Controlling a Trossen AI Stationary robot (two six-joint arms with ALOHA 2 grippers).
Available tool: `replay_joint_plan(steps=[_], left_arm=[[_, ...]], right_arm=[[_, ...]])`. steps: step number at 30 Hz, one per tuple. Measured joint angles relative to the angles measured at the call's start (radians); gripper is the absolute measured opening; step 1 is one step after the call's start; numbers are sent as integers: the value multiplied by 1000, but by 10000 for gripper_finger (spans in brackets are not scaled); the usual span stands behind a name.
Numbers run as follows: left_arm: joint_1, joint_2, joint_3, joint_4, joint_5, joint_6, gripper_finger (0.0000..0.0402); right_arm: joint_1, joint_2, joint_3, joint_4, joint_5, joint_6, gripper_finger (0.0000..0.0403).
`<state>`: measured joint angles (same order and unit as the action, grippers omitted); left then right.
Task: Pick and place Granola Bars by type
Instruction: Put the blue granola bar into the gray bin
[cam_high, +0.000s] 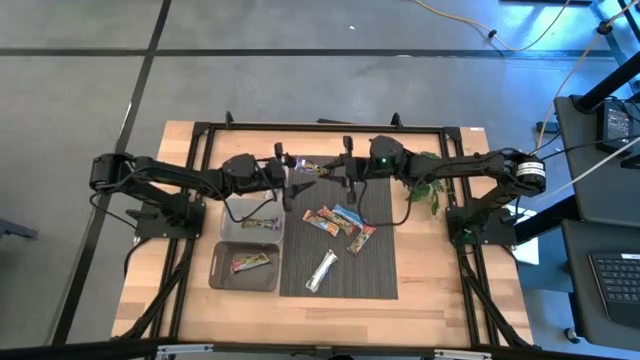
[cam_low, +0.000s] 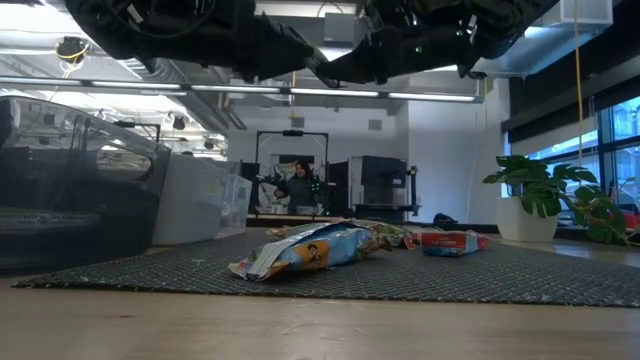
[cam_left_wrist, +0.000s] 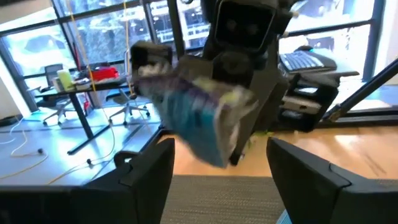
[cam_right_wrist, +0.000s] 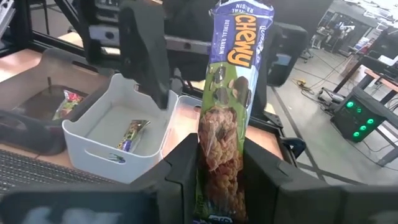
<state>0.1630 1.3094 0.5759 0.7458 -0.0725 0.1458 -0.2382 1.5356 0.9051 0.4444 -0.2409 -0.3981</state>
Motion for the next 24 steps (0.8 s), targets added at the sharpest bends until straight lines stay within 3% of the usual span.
replay_joint_plan(steps=[9,14,24], left_arm=[[0,0,0,34,39,-1,227],[-1,0,1,54,92,-1,193],[-1,0,1,53,91,23,118]], right_arm=[[1,0,0,-1,-78,1,102],[0,0,0,-1,-78,6,102],[1,0,0,-2,-78,27,102]])
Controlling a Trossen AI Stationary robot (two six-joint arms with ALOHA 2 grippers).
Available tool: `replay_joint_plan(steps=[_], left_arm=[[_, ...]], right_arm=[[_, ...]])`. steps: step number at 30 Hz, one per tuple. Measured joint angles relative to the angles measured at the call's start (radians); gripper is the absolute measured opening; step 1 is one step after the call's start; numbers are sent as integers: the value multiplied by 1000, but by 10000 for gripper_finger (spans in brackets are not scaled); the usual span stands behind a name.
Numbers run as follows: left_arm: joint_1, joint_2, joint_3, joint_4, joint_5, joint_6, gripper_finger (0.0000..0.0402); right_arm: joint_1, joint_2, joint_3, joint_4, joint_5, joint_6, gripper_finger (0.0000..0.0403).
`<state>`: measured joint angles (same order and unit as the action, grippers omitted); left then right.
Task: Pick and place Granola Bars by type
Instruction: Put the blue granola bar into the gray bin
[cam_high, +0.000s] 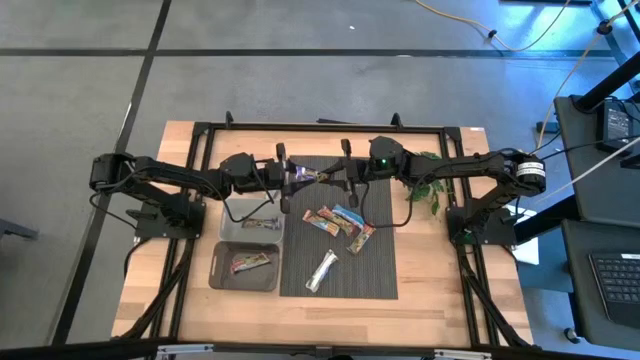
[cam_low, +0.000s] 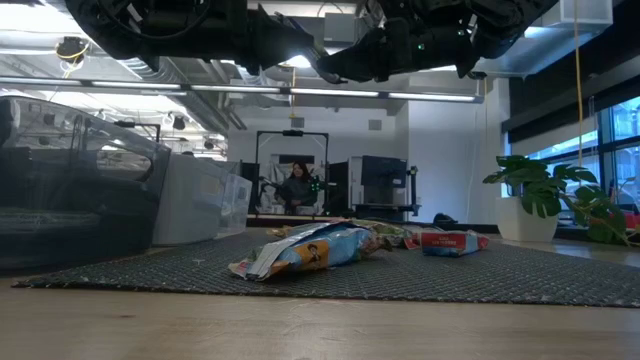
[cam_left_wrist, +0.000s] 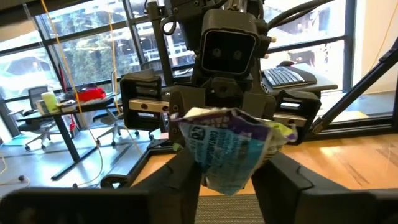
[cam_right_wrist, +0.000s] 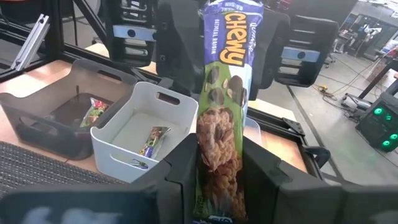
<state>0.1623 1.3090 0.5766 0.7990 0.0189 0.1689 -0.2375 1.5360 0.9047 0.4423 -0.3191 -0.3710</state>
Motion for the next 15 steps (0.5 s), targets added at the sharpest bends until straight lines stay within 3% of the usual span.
replay_joint_plan(steps=[8,15], left_arm=[[0,0,0,-1,0,3,69],[0,0,0,-9,0,3,66]], right_arm=[[0,0,0,-4,0,-1,102],[0,0,0,-25,0,-7,107]])
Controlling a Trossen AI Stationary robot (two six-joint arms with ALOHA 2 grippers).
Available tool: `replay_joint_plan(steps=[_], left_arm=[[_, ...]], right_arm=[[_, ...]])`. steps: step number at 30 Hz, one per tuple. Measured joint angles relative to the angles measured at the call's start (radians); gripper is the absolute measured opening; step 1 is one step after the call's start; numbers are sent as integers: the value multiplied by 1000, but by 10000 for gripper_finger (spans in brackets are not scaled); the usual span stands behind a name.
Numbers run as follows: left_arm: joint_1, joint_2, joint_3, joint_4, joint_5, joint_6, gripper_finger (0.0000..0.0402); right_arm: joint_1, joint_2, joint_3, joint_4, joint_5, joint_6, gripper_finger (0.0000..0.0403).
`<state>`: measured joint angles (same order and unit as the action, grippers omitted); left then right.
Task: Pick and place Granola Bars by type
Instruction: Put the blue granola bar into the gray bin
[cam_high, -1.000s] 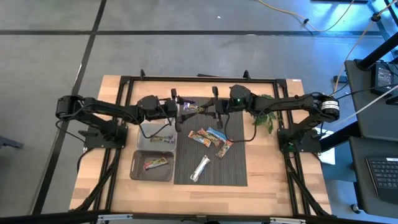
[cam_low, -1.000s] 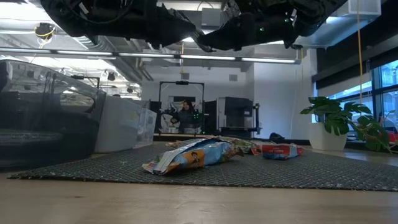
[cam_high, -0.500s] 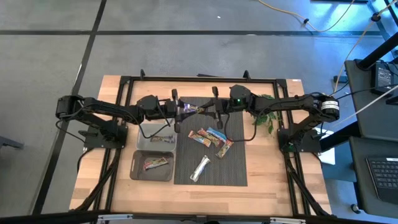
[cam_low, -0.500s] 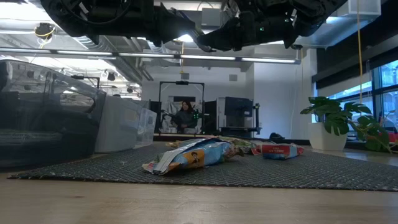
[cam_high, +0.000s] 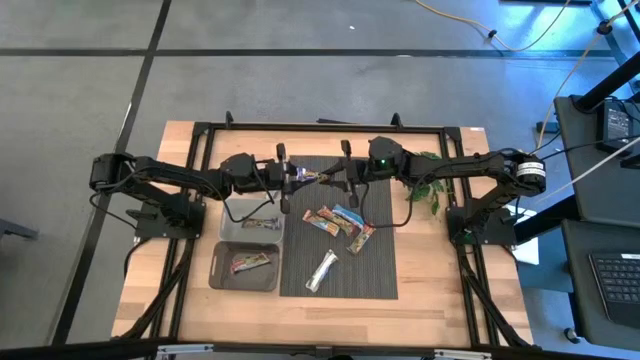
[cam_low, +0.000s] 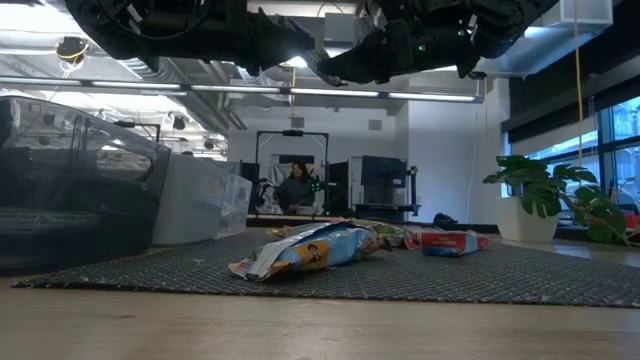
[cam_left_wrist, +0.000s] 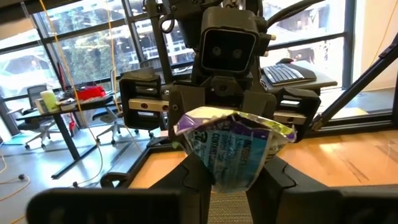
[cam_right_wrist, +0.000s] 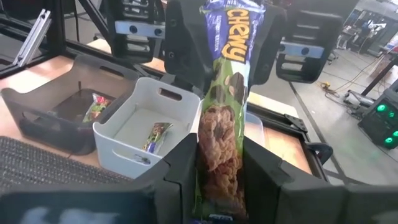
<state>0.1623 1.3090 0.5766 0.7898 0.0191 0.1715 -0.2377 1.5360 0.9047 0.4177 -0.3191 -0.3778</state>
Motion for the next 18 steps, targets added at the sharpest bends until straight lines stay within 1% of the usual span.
replay_joint_plan(steps=[4,8,11,15,18], left_arm=[[0,0,0,-16,-2,0,64],[0,1,0,-37,-6,0,63],[3,-3,0,-56,-13,-10,63],[3,-4,1,-91,-53,-35,63],[3,-6,1,-107,-58,-35,63]], right_arm=[[-1,0,0,-54,9,-21,137],[-3,0,2,-130,65,-36,178],[-3,-2,1,-183,110,-43,200],[-4,-10,0,-222,153,-21,212],[-8,-10,0,-250,157,-18,213]])
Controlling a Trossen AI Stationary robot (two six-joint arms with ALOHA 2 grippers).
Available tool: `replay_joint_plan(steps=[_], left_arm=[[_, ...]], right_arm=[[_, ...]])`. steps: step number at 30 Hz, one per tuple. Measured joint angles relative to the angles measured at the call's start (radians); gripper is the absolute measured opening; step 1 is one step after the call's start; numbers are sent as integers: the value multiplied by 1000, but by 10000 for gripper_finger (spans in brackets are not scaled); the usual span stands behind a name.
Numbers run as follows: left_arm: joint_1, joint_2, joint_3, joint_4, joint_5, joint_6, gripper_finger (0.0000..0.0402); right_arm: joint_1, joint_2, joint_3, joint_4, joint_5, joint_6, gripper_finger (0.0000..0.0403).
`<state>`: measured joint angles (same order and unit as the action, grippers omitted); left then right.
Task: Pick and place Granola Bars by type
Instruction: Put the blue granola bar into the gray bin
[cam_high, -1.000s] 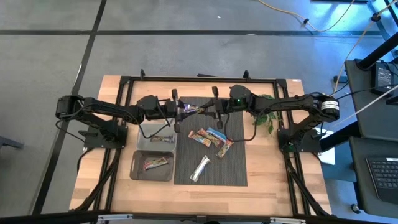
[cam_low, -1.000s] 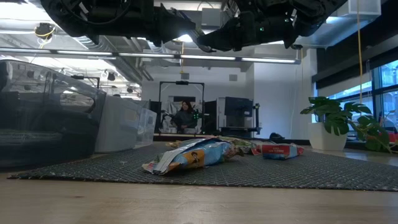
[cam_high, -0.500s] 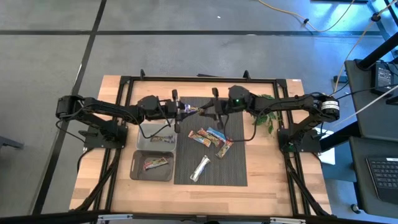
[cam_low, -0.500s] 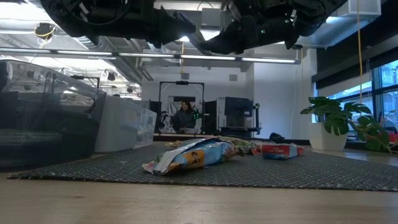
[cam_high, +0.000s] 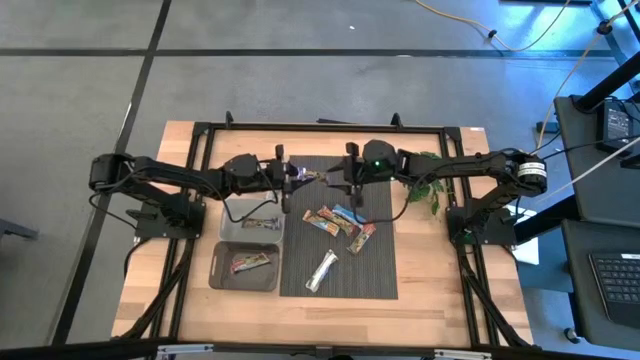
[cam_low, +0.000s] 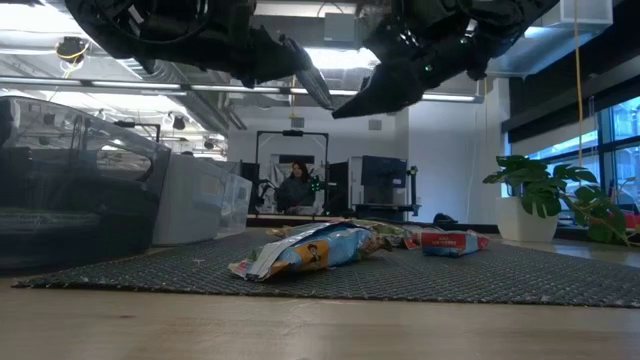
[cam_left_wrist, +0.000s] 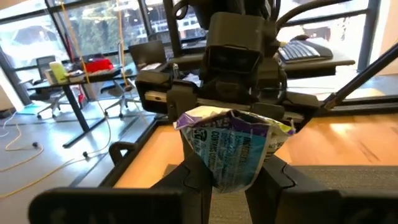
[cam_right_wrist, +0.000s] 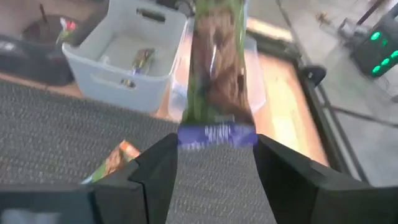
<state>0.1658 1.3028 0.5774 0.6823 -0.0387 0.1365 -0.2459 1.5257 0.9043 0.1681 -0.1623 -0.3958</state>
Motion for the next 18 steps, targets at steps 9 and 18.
replay_joint_plan(steps=[9,18], left_arm=[[0,-61,0,-173,-3,-106,63],[-18,-195,0,-576,43,-350,63]], right_arm=[[-12,0,0,-183,15,10,213],[-32,0,0,-249,14,10,213]])
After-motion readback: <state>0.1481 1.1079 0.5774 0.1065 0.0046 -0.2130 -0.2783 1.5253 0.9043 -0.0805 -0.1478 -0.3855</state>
